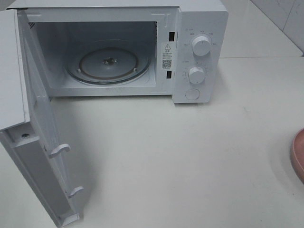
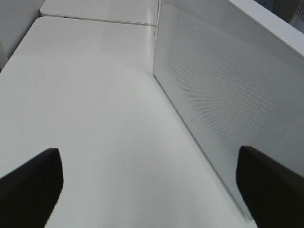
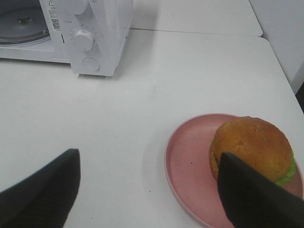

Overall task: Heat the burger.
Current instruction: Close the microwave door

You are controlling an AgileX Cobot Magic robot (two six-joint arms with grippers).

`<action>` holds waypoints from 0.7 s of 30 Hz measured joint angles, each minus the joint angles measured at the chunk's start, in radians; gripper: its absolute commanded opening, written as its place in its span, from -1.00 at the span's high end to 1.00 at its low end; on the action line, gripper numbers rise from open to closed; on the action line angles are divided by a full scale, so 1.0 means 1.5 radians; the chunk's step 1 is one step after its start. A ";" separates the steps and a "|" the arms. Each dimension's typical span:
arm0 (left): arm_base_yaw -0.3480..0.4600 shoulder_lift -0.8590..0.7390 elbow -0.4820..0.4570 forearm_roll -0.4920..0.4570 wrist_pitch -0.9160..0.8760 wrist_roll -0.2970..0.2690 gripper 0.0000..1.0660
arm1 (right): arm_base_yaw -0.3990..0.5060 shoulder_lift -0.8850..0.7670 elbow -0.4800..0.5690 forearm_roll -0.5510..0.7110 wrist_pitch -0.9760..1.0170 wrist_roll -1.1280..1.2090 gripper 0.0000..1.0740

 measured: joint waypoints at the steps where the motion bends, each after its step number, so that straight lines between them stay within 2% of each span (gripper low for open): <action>1: 0.000 0.000 0.000 0.000 0.000 0.000 -0.71 | 0.000 0.000 0.000 0.000 0.000 0.000 -0.39; 21: 0.000 0.000 0.000 0.000 0.000 0.000 -0.71 | 0.000 0.000 0.000 0.000 0.000 0.000 -0.39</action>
